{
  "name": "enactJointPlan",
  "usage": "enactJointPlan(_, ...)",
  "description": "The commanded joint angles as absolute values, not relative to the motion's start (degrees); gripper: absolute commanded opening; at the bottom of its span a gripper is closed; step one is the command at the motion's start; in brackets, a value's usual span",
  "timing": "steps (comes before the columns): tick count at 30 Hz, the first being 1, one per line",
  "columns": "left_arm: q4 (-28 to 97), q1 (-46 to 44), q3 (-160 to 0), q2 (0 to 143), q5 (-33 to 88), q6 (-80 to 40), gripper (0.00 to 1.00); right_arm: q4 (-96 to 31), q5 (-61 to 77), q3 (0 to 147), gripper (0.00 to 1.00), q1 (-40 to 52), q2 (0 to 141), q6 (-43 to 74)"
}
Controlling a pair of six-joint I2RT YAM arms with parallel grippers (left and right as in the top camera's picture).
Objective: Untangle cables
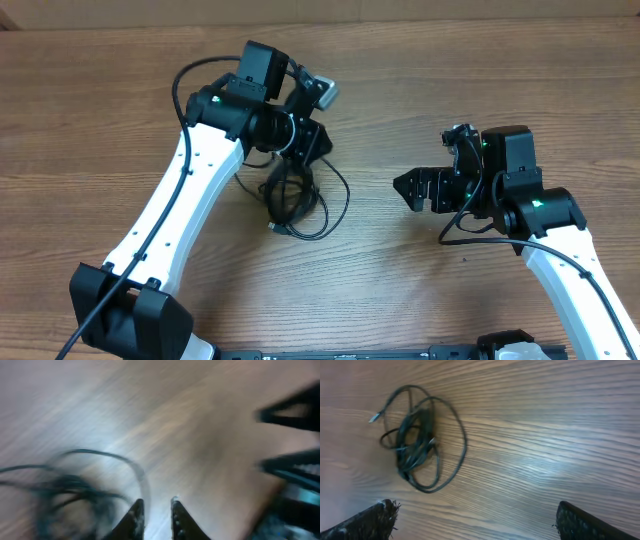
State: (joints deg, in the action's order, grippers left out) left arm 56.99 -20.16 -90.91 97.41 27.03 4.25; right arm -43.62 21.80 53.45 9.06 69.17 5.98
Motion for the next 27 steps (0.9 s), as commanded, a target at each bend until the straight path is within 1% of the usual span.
enactJointPlan(1,56.4,-18.3,-92.0,96.5,10.8,-1.4,0.38,-44.3,16.7,52.9,1.0,9.0,69.2,5.5)
enactJointPlan(2,56.6,-18.1,-92.0,96.5,10.2,-1.9,0.44,-44.5,16.5,52.9,1.0,9.0,69.2,5.5)
enactJointPlan(5,57.2,-17.9,-92.0,96.9,10.1,-2.9,0.5,-44.7,16.5,52.9,1.0,9.0,69.2,5.5)
enactJointPlan(10,58.7,-18.6,-91.4,99.2,10.2,-4.3,0.51,-45.2,16.5,52.9,1.0,9.0,69.2,5.5)
enactJointPlan(13,59.8,-19.7,-90.6,102.1,12.9,-5.0,0.49,-45.6,16.5,52.9,1.0,9.0,69.2,5.5)
enactJointPlan(18,61.6,-21.5,-90.5,108.1,14.0,-7.4,0.42,-45.8,16.5,52.9,1.0,9.0,69.2,5.5)
enactJointPlan(20,62.7,-21.9,-90.5,110.4,14.0,-10.4,0.35,-45.8,16.5,52.9,1.0,9.0,69.2,5.5)
enactJointPlan(22,64.4,-22.3,-90.5,113.4,14.0,-12.7,0.31,-45.8,16.5,52.9,1.0,9.0,69.2,5.5)
enactJointPlan(27,66.5,-22.6,-90.5,118.5,14.0,-14.4,0.27,-45.8,16.5,52.9,1.0,9.0,69.2,5.5)
